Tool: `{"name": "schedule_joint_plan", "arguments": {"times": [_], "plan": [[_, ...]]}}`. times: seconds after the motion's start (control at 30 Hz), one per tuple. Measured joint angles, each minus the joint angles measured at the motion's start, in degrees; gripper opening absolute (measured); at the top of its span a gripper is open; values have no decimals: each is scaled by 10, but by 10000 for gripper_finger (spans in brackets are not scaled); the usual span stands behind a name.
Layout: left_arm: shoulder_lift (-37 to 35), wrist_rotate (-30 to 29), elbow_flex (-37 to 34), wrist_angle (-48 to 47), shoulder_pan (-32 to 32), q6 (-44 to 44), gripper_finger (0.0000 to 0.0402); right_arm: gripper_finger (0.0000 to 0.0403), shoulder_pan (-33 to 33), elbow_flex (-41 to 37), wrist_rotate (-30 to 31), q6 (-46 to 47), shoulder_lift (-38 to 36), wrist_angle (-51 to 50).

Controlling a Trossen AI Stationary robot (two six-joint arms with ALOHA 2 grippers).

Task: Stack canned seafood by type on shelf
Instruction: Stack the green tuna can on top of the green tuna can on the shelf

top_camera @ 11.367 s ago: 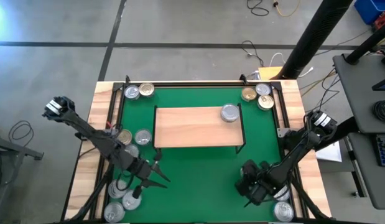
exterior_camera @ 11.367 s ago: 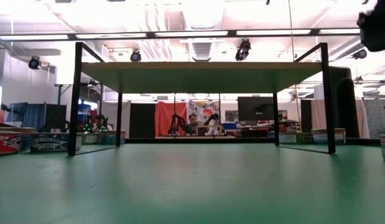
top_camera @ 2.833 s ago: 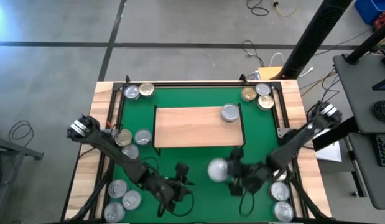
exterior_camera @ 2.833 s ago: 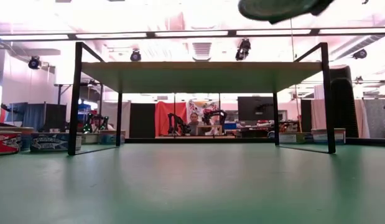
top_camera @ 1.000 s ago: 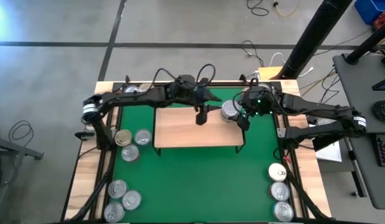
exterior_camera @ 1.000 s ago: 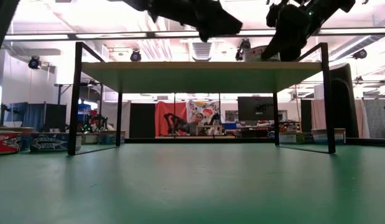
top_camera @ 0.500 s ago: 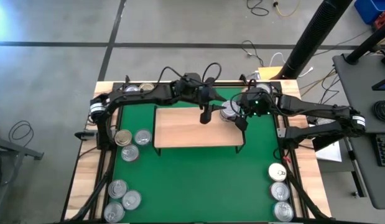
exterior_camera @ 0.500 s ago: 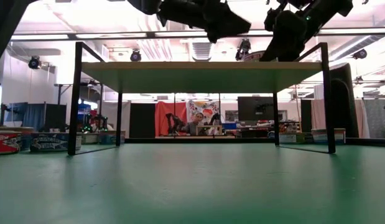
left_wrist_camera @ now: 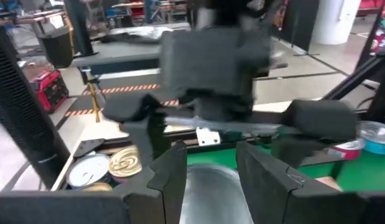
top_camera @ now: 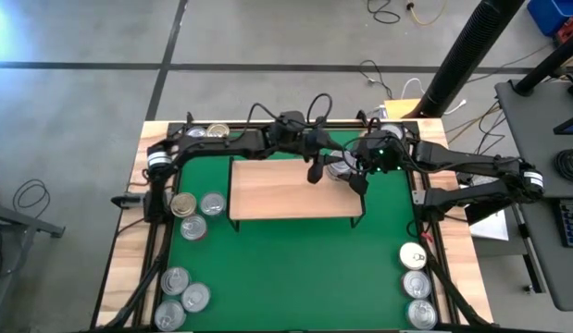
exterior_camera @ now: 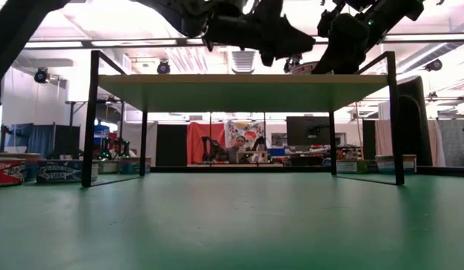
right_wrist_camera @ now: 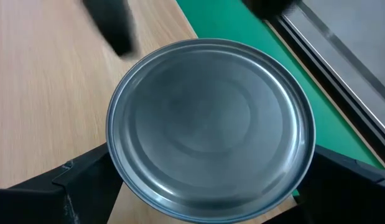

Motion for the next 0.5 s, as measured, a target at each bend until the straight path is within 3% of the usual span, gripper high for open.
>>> {"name": "schedule_joint_plan", "arguments": {"times": [0.5], "plan": [[24, -19, 1, -1, 17, 10, 126, 400, 0, -1, 0, 1, 0, 16]]}}
